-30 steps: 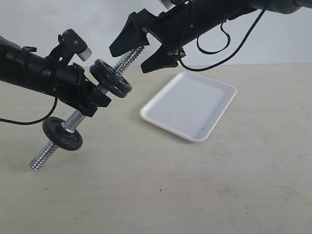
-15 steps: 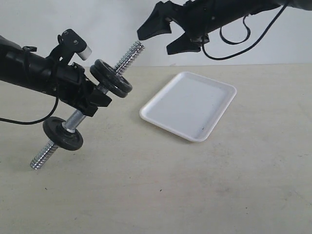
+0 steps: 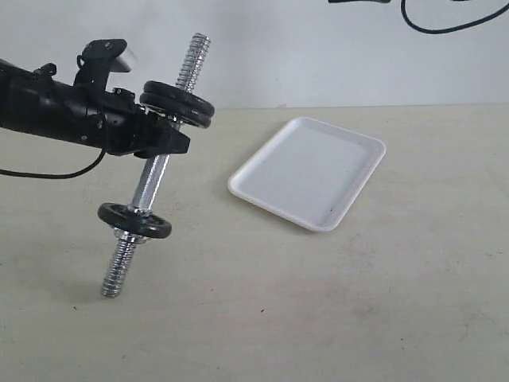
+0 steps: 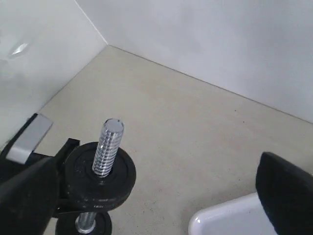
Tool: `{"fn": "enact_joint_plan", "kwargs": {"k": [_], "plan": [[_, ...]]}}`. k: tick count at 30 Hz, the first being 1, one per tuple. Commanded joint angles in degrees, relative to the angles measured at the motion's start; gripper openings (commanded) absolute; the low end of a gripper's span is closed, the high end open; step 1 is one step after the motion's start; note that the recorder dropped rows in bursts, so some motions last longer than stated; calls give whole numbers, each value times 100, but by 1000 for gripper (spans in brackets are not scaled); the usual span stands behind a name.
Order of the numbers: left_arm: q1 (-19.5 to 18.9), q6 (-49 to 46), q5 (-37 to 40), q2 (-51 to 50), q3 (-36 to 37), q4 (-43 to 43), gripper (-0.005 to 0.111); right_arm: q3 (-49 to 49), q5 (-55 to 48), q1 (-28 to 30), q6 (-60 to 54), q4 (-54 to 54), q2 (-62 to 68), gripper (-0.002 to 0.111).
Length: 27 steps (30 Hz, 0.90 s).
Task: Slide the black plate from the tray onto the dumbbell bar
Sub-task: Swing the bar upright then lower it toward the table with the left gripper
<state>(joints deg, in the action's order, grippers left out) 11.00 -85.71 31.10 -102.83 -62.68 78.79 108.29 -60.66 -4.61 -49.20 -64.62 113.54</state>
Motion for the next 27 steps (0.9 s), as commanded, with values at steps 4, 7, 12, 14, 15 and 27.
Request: {"fn": "enact_joint_plan", "kwargs": {"k": [4, 7, 12, 14, 15, 27], "plan": [[2, 1413, 219, 355, -252, 2005, 4, 35, -764, 36, -97, 17, -387, 104], [2, 1438, 219, 355, -252, 2116, 4, 35, -930, 36, -97, 29, -387, 104], [17, 1412, 592, 0, -252, 2116, 4, 35, -930, 36, -275, 29, -387, 104], [56, 1282, 666, -392, -252, 2116, 4, 35, -930, 36, -275, 29, -387, 104], [93, 1233, 698, -615, -263, 2116, 4, 35, -930, 36, -275, 29, -387, 104], [105, 747, 417, -1062, -516, 2116, 4, 35, -930, 36, -302, 40, -387, 104]]}}
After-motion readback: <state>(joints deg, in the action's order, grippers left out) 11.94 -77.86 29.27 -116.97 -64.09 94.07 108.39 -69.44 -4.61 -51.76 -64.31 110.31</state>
